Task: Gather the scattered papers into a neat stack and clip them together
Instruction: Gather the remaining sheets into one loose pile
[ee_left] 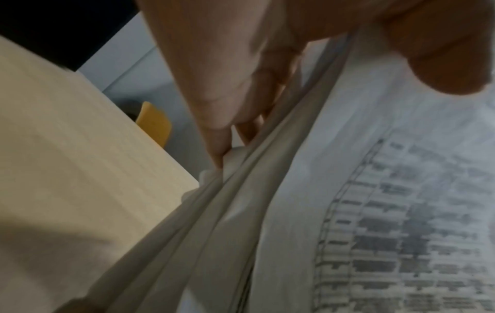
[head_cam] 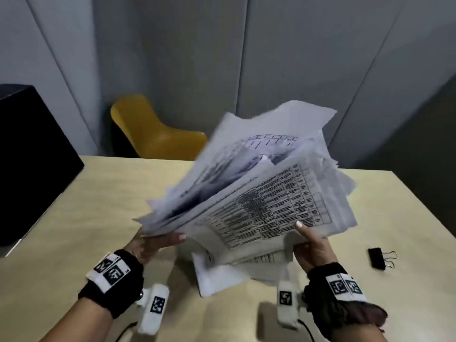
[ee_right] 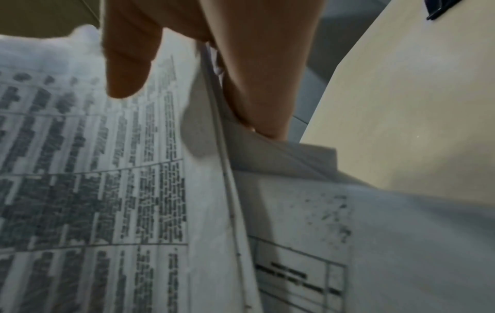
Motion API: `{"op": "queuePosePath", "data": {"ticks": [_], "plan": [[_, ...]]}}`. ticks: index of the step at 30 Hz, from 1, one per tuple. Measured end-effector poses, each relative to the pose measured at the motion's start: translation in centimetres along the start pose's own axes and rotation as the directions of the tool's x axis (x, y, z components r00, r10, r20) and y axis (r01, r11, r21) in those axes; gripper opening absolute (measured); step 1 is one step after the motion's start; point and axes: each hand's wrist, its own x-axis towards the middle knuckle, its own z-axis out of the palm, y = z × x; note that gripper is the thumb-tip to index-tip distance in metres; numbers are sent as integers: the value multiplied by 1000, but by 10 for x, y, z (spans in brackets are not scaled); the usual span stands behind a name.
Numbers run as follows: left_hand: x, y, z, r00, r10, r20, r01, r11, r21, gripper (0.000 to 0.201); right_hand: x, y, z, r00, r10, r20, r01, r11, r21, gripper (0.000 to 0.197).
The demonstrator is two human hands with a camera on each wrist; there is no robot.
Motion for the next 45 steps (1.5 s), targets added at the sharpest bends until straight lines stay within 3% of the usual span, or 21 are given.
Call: {"op": "queuePosePath", "data": {"ticks": [1,3,5,7,8,10,14,16,18,20,23,26,28,29,32,33,35,37,39,42,45], "plan": [[-1,-1,-1,999,-3,46,4,1000,-20,65,-1,0,1,1000,-26,-12,27,999,33,24],[1,2,-1,998,-32,63,40,991,-126,65,-3,-3,5,993,-117,-9,117,990,74,28],[6,4,0,999,-46,6,47,982,-186,69,-6,-8,11,981,-195,13,194,978,77,18],[10,3,0,995,-57,-86,47,992,-118,76,-4,-5,5,979,-202,32,201,979,25,21],[12,0,0,985,-67,-160,58,997,-59,68,-2,-4,2,982,-184,45,184,983,-15,34],[13,-3,0,961,-48,-271,50,999,1,33,-4,-4,2,988,-149,44,153,980,-126,54],[17,-6,6,954,25,-299,24,987,158,32,-9,-10,5,993,-114,10,110,928,-355,16],[21,-5,9,956,70,-284,-26,988,155,30,-9,-13,3,995,-102,13,99,914,-393,26],[23,-2,6,963,108,-248,-84,991,106,36,-9,-14,-1,995,-78,61,94,936,-339,12],[24,-2,-4,969,103,-224,-109,994,-14,45,-5,-16,-7,979,-108,171,146,961,-234,45],[23,-2,-14,982,44,-183,-53,997,-47,71,-10,-14,-2,974,-130,186,169,963,-212,65],[12,7,3,998,30,-50,-26,996,84,47,-17,-9,12,970,-204,132,240,896,-374,65],[8,15,17,997,65,-46,-57,988,144,31,-20,-10,20,966,-252,65,255,868,-426,47],[10,13,18,994,83,-67,-74,989,128,26,-22,-13,26,966,-254,34,244,868,-433,43],[16,5,11,954,91,-286,-53,989,136,19,-23,-15,28,950,-307,63,305,855,-419,47],[18,3,8,936,88,-342,-32,986,166,24,-24,-14,28,947,-317,53,310,854,-417,48],[15,1,8,925,55,-377,-15,994,111,20,-29,-10,29,952,-306,10,289,888,-356,41],[12,-1,8,941,13,-339,-25,999,-31,34,-35,-3,31,959,-279,-49,261,938,-229,27],[12,-7,5,943,-54,-327,40,998,-51,38,-41,7,30,975,-211,-65,196,964,-181,24],[11,-26,-6,906,-221,-360,222,974,-40,21,-44,21,22,999,-50,-16,45,975,-216,56],[7,-45,-15,864,-385,-326,353,923,-152,36,-47,30,16,998,37,-44,-51,915,-400,35]]}}
